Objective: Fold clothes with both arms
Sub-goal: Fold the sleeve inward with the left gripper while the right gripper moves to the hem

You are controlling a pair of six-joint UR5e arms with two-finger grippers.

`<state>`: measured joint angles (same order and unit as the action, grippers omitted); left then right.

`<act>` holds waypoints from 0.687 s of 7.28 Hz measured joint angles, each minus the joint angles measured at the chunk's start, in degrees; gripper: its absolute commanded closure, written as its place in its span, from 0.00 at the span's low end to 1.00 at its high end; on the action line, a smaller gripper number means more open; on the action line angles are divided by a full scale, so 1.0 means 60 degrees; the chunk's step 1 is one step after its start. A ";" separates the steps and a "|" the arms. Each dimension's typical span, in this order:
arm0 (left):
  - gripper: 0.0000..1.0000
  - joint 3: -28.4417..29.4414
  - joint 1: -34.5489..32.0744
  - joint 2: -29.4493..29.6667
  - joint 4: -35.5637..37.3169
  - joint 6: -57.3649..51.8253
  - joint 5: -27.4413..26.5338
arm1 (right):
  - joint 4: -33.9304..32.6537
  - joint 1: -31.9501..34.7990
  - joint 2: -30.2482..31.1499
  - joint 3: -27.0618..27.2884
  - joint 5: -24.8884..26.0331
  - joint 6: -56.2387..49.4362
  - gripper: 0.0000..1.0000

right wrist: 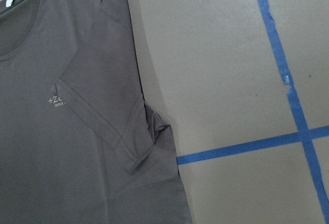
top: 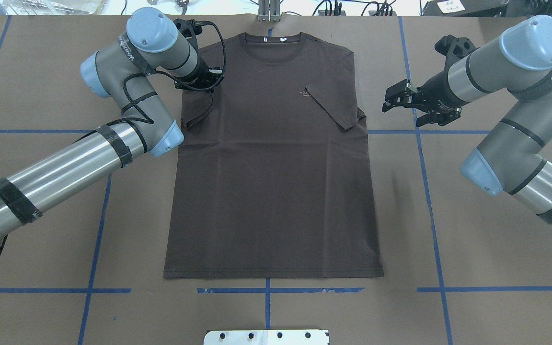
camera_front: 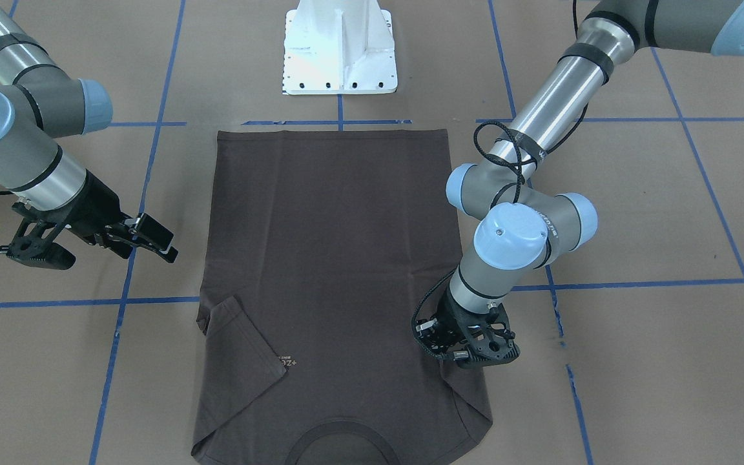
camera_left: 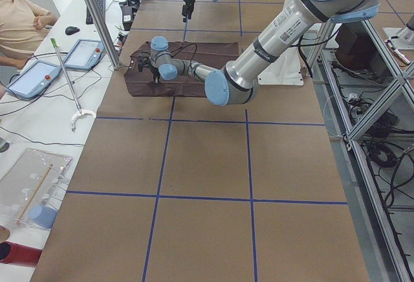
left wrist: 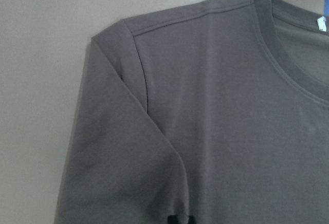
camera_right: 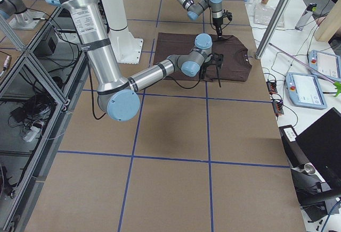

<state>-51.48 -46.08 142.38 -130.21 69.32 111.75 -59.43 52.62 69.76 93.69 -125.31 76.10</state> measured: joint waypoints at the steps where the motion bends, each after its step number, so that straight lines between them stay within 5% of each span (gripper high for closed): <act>1: 0.30 -0.0131 0.0035 -0.0015 -0.0026 0.0023 -0.0036 | -0.0004 -0.0018 -0.0030 0.0014 0.0105 0.0066 0.00; 5: 0.24 -0.3555 0.0096 -0.1870 0.0105 0.0061 0.0608 | -0.0126 -0.0557 0.0087 0.0713 0.0186 0.1198 0.01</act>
<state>-72.81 -45.51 131.15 -129.58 69.68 115.40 -60.18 49.28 70.28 97.97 -124.19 83.29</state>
